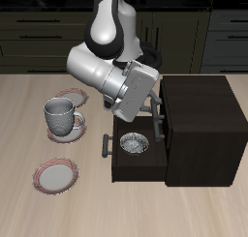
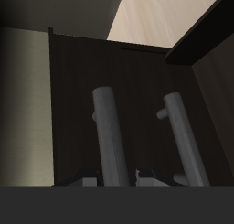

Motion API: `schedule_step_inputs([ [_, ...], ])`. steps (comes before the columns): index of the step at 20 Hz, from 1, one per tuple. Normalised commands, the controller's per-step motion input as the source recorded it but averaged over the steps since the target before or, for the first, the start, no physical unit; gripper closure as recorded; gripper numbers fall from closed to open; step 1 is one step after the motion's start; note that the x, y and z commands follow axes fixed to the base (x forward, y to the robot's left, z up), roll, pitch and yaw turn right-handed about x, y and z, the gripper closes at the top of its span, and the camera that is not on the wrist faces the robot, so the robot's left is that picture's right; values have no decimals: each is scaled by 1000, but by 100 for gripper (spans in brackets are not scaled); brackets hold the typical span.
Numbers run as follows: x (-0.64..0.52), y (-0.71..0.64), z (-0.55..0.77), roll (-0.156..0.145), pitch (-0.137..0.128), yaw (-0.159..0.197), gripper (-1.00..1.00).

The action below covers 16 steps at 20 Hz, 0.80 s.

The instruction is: Open the top drawer

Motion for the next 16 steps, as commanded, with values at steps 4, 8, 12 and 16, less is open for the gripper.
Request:
schedule_step_inputs([
  [4, -30, -337, -16, -28, -5, 4, 100],
  [8, -41, -562, 47, -44, -18, 12, 100],
  [12, -55, -447, 49, -49, -7, 11, 100],
  [16, -85, -621, 63, -45, -7, 18, 100],
])
